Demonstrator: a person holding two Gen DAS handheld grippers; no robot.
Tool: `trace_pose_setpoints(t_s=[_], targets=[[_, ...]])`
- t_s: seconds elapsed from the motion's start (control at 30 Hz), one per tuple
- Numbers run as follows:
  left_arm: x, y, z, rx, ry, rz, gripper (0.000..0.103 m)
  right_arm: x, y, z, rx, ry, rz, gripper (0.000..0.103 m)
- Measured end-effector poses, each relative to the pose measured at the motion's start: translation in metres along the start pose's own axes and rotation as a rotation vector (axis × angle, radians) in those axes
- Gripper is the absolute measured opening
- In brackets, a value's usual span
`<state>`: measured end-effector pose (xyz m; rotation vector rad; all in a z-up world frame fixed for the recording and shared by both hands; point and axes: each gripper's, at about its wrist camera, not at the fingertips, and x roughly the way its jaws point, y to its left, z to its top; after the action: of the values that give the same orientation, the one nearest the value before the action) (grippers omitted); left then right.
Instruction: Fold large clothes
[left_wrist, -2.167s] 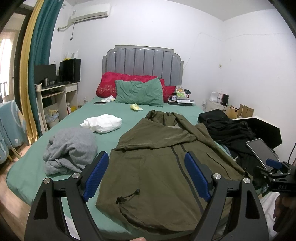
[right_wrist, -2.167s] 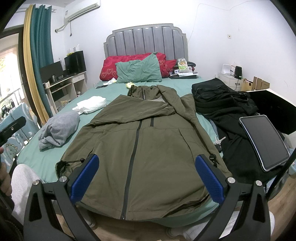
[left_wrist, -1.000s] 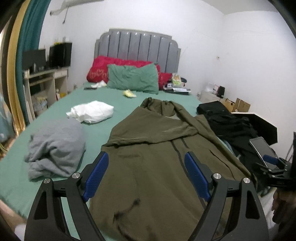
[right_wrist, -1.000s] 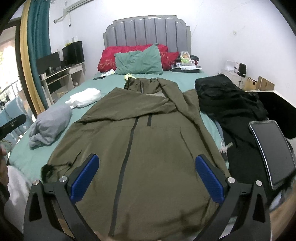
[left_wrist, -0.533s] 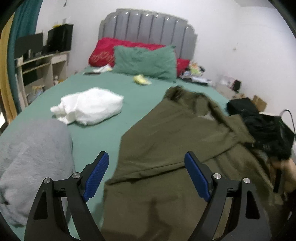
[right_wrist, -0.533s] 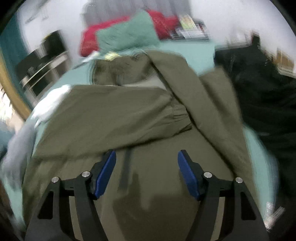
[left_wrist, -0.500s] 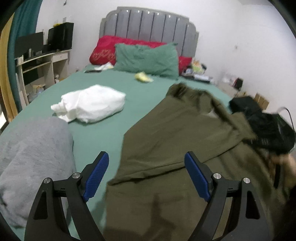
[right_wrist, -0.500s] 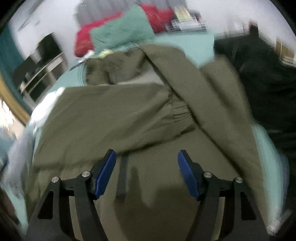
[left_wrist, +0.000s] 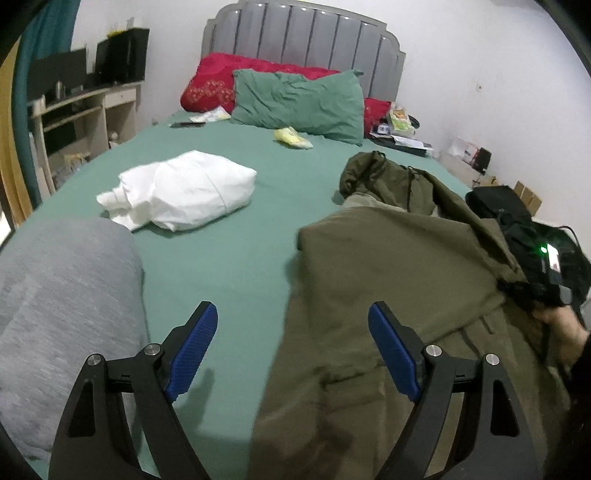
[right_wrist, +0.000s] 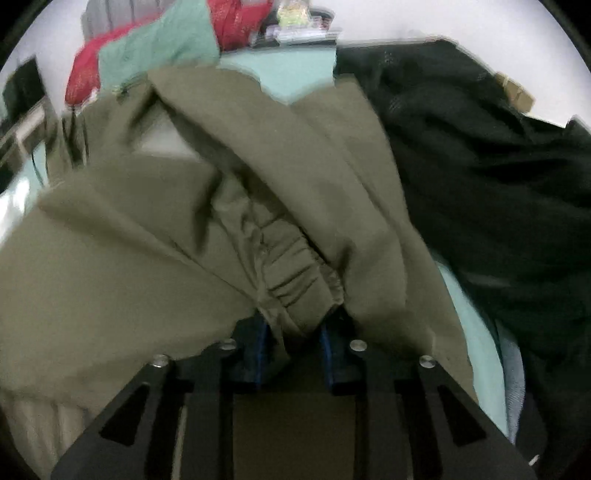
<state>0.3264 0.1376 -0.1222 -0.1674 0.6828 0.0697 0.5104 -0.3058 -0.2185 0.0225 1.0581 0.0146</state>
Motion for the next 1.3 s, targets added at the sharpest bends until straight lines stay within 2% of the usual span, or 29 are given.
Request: trace_pose_setpoints(t_s=[0.03,0.07,0.13,0.2,0.27,0.3,0.33,0.4,0.53,0.6,0.63,0.67,0.7,0.73,0.83,0.97,1.07,1.13,1.2,1.23,1.3], targets=[[0.000,-0.001,0.000,0.007,0.000,0.003,0.086,-0.005,-0.006,-0.002,-0.003,0.016,0.005,0.042],[0.000,-0.001,-0.001,0.009,0.003,0.009,0.086,-0.011,-0.009,-0.002,0.009,0.038,-0.008,0.053],[0.002,0.001,0.000,-0.003,0.012,0.003,0.086,-0.034,-0.008,-0.001,0.009,0.033,0.014,0.054],[0.005,0.004,0.003,-0.018,0.016,0.000,0.086,-0.070,0.007,0.005,-0.087,-0.048,0.001,0.058],[0.008,0.006,0.004,-0.029,0.017,0.001,0.086,-0.099,0.028,0.022,-0.215,-0.168,-0.036,0.085],[0.009,0.007,0.003,-0.030,0.020,0.002,0.086,-0.103,0.039,0.035,-0.264,-0.211,-0.048,0.089],[0.011,0.008,0.002,-0.032,0.025,0.004,0.086,-0.099,0.051,0.053,-0.311,-0.240,-0.064,0.090],[0.016,0.010,0.001,-0.044,0.041,0.008,0.086,-0.076,0.069,0.084,-0.344,-0.228,-0.054,0.090],[0.024,0.014,0.001,-0.057,0.058,0.019,0.086,-0.007,0.092,0.159,-0.266,-0.189,-0.015,0.090],[0.028,0.015,0.000,-0.057,0.066,0.027,0.086,0.009,0.099,0.173,-0.219,-0.178,-0.006,0.090],[0.031,0.016,-0.001,-0.057,0.073,0.029,0.086,0.020,0.104,0.179,-0.199,-0.172,0.006,0.084],[0.033,0.017,-0.002,-0.058,0.082,0.027,0.086,0.031,0.107,0.183,-0.192,-0.163,0.009,0.040],[0.037,0.018,-0.002,-0.060,0.094,0.017,0.086,0.039,0.110,0.184,-0.198,-0.137,0.016,0.004],[0.038,0.018,-0.003,-0.059,0.101,0.012,0.086,0.044,0.106,0.187,-0.187,-0.117,-0.002,0.002],[0.039,0.020,-0.004,-0.064,0.112,0.005,0.086,0.017,0.075,0.202,-0.104,-0.201,-0.004,0.002],[0.027,0.021,0.001,-0.078,0.088,-0.006,0.086,-0.051,0.019,0.204,-0.024,-0.289,-0.025,0.002],[0.012,0.017,0.006,-0.078,0.050,-0.020,0.086,-0.112,0.001,0.196,-0.008,-0.366,0.015,0.002],[0.004,0.013,0.009,-0.071,0.031,-0.026,0.086,-0.142,0.008,0.193,-0.024,-0.405,0.072,0.002],[-0.003,0.009,0.011,-0.061,0.014,-0.036,0.086,-0.168,0.038,0.180,-0.112,-0.422,0.080,0.003],[-0.007,0.006,0.011,-0.057,0.007,-0.041,0.086,-0.170,0.053,0.174,-0.147,-0.412,0.095,0.007],[-0.011,0.003,0.011,-0.057,0.006,-0.057,0.086,-0.161,0.093,0.156,-0.216,-0.321,0.206,0.010]])
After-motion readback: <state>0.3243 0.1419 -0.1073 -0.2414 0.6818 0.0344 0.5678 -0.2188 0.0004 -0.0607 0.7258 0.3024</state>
